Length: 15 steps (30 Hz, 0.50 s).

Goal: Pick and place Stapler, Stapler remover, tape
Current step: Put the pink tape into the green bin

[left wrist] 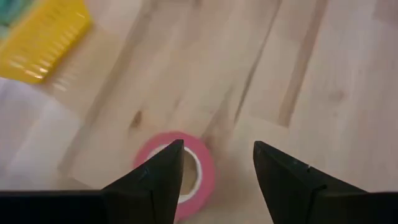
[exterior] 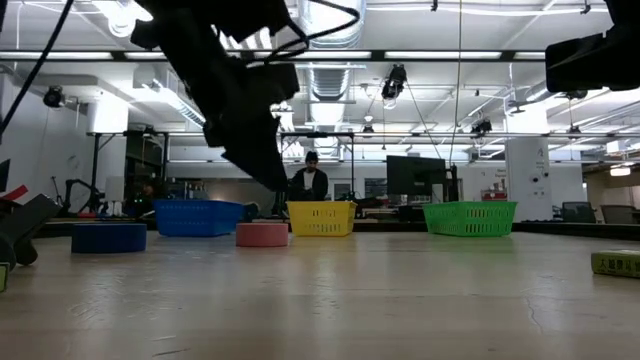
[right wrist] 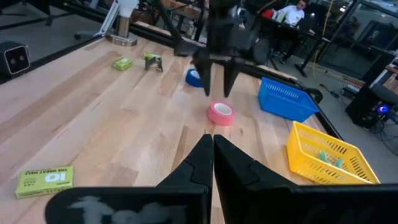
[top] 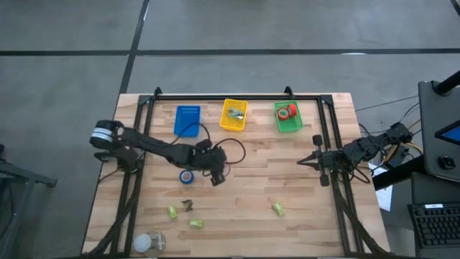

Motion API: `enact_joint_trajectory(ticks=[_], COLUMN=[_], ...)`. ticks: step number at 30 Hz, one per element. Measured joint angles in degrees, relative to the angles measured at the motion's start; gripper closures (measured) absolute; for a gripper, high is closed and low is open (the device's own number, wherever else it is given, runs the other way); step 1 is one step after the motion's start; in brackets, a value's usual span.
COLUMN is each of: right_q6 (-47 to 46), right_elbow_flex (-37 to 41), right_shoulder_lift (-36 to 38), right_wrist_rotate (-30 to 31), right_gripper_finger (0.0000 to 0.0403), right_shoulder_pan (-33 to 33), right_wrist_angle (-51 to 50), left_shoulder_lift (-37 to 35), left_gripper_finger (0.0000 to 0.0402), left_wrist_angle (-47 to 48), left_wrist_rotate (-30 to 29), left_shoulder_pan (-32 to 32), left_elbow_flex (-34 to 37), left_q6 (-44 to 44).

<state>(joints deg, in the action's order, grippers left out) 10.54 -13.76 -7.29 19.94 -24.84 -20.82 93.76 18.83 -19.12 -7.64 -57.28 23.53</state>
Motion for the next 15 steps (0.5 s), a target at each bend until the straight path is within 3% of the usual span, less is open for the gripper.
enact_joint_trajectory(ticks=[15], right_q6=[-0.01], right_elbow_flex=[0.0], right_shoulder_lift=[0.02], right_wrist_rotate=[0.02], right_gripper_finger=[0.0394], right_shoulder_pan=[0.0], right_wrist_angle=[0.0], left_shoulder_lift=[7.02], left_gripper_finger=[0.0213], left_wrist_angle=[0.78], left_wrist_rotate=[-1.88], left_shoulder_pan=[0.21], left_elbow_flex=[-0.17], left_q6=[-1.46])
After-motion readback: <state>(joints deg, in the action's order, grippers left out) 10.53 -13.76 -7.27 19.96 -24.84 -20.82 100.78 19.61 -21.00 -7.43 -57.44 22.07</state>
